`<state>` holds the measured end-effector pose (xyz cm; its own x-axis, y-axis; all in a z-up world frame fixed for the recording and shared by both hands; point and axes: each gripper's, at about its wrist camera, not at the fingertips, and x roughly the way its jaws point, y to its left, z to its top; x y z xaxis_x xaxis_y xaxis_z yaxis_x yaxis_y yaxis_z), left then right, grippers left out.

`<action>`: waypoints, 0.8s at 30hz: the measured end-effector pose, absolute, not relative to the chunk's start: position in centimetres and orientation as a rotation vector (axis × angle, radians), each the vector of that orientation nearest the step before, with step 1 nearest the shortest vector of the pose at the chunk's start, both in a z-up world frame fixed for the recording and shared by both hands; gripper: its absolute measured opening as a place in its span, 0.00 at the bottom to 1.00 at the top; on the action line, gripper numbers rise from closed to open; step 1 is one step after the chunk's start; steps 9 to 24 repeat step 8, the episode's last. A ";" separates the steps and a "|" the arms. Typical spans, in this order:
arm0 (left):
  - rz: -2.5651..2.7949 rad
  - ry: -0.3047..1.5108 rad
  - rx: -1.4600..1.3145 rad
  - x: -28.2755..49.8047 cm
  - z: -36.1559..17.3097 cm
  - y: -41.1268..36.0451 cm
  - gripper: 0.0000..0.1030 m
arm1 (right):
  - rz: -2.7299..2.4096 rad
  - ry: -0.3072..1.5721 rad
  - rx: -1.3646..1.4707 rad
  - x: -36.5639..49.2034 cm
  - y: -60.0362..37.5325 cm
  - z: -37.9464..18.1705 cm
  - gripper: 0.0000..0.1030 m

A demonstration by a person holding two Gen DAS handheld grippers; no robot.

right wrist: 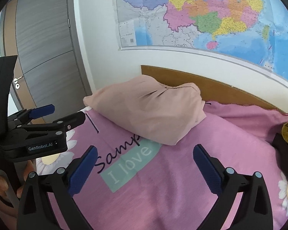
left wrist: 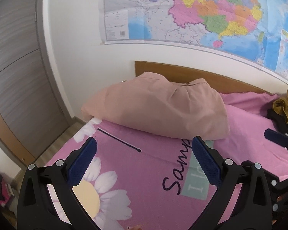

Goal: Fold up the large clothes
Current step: 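Open both tools and withdraw them from the folded jacket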

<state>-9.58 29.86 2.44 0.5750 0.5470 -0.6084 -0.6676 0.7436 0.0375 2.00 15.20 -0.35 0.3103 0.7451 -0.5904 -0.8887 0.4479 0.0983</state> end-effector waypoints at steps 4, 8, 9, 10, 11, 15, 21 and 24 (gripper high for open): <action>0.698 0.661 -0.249 -9.7 2.0 29.5 0.95 | 1.086 0.615 -0.278 1.4 14.6 -0.5 0.94; 0.653 0.672 -0.256 -9.1 1.4 28.4 0.95 | 1.067 0.623 -0.263 1.3 13.3 -0.8 0.94; 0.653 0.672 -0.256 -9.1 1.4 28.4 0.95 | 1.067 0.623 -0.263 1.3 13.3 -0.8 0.94; 0.653 0.672 -0.256 -9.1 1.4 28.4 0.95 | 1.067 0.623 -0.263 1.3 13.3 -0.8 0.94; 0.653 0.672 -0.256 -9.1 1.4 28.4 0.95 | 1.067 0.623 -0.263 1.3 13.3 -0.8 0.94; 0.653 0.672 -0.256 -9.1 1.4 28.4 0.95 | 1.067 0.623 -0.263 1.3 13.3 -0.8 0.94; 0.653 0.672 -0.256 -9.1 1.4 28.4 0.95 | 1.067 0.623 -0.263 1.3 13.3 -0.8 0.94; 0.653 0.672 -0.256 -9.1 1.4 28.4 0.95 | 1.067 0.623 -0.263 1.3 13.3 -0.8 0.94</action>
